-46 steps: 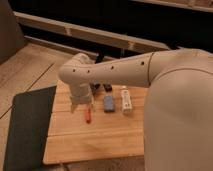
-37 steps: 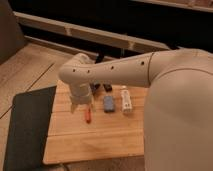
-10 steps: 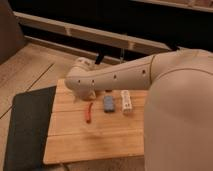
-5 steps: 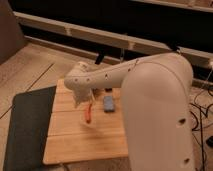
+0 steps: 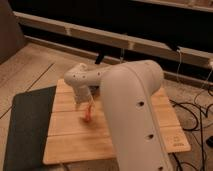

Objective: Place the pepper in the ceramic bowl

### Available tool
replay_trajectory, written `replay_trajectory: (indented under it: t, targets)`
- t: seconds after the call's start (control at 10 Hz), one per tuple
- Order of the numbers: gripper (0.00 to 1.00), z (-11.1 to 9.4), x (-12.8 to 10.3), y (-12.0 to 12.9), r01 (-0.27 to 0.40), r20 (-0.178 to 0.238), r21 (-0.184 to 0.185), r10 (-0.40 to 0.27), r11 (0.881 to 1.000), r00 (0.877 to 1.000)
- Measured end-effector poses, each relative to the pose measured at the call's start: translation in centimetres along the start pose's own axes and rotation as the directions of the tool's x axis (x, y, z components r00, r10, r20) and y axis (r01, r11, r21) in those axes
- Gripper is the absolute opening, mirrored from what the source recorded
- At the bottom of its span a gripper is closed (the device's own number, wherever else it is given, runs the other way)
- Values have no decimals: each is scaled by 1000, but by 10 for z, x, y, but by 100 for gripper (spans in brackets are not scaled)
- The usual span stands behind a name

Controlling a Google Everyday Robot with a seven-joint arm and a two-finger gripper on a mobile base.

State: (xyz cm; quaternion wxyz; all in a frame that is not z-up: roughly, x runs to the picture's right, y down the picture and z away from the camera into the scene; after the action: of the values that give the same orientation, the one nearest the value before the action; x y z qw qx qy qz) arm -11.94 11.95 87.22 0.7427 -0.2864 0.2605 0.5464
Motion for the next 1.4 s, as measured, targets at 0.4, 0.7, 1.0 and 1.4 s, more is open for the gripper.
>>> replay_trajectory:
  t: [0.4, 0.7, 1.0, 1.4]
  targets:
    - [65, 10, 0, 0, 61, -76, 54, -56, 997, 996]
    - [65, 9, -1, 1, 59, -67, 46, -56, 997, 996]
    - [65, 15, -6, 9, 41, 10, -86, -41, 995, 999]
    - [65, 25, 4, -14, 11, 56, -190, 0, 982, 998]
